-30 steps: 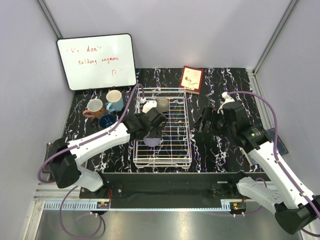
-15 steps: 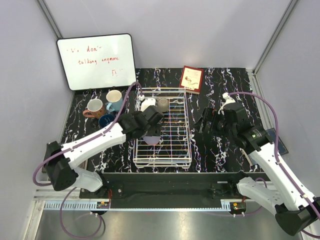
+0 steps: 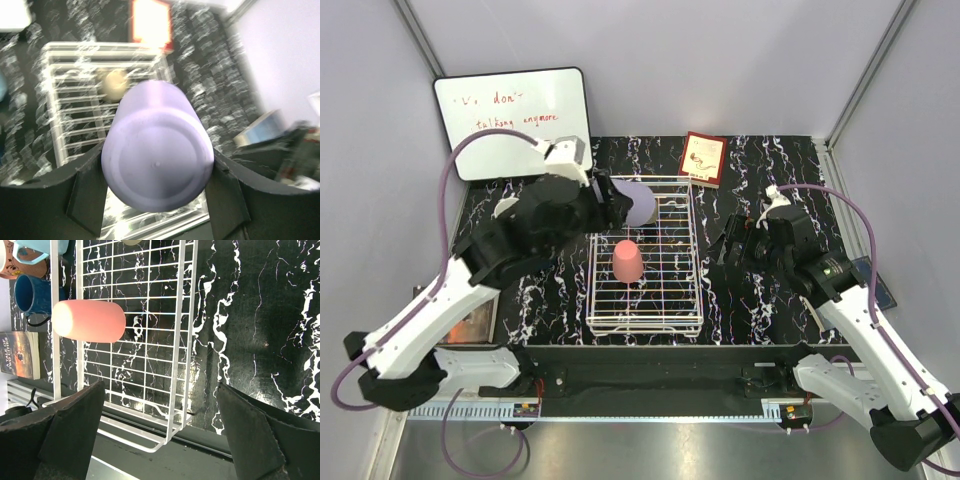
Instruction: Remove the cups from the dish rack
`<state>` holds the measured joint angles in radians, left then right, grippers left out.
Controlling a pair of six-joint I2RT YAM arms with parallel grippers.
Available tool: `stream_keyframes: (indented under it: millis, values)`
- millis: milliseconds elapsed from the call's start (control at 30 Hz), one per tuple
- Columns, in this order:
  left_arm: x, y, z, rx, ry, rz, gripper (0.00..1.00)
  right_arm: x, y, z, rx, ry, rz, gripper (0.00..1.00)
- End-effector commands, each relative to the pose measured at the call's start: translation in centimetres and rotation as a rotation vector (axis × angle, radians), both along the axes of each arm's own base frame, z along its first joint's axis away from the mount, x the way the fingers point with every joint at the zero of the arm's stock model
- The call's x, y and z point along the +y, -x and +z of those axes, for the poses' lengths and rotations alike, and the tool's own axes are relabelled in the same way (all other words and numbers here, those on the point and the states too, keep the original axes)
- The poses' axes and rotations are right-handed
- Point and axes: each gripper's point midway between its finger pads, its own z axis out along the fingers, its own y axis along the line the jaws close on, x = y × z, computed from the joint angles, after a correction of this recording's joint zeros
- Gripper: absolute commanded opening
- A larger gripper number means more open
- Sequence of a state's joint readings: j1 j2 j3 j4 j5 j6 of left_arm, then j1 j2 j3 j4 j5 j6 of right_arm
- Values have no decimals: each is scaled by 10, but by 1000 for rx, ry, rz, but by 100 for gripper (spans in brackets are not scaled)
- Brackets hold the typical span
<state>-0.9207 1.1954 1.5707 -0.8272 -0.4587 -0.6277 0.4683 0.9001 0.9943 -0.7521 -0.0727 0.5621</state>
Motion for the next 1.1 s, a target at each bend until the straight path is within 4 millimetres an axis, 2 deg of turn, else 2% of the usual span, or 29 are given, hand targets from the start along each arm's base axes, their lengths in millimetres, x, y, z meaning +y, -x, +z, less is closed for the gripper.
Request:
stream_keyframes:
  millis: [0,33,67,133,167,200,233,267,300,333,367,400,467,500,700,800,1067]
  values:
    - [-16,14,29,-111,264,-150,0,9,-7,28,-62,-75,3,100]
    - [-20,15,50,-164,388,-178,0,9,-7,35,-78,-87,-2,100]
    - [-18,18,36,-149,422,-192,0,7,-8,38,-91,-91,-15,100]
    - [-18,14,41,-147,533,-227,0,2,-7,46,-114,-104,-52,100]
    - [-19,13,29,-123,541,-239,0,-4,-9,49,-126,-111,-99,99]
    - [-21,13,26,-97,578,-276,0,-5,-8,51,-133,-124,-111,98]
    - [-25,12,35,-129,625,-313,0,-11,-6,60,-169,-140,-140,98]
    - [-28,11,20,-94,640,-334,0,-13,-4,65,-186,-163,-154,98]
    - [-34,14,20,-66,695,-393,0,-12,-5,76,-229,-203,-155,98]
    - [-38,16,36,-123,754,-447,0,-11,1,81,-254,-235,-144,98]
    - [-44,21,25,-90,773,-505,0,-1,9,87,-260,-273,-72,99]
    - [-51,21,35,-105,842,-555,0,7,13,97,-281,-303,-21,100]
    - [-62,26,26,-64,882,-631,0,25,25,103,-257,-350,95,100]
    - [-67,25,30,-64,933,-662,0,28,26,108,-260,-372,112,100]
    - [-81,25,21,-7,992,-746,0,33,39,140,-357,-466,170,100]
    - [-89,27,15,19,977,-768,0,36,39,146,-364,-470,191,99]
    - [-103,41,8,57,947,-807,0,40,23,154,-403,-453,189,93]
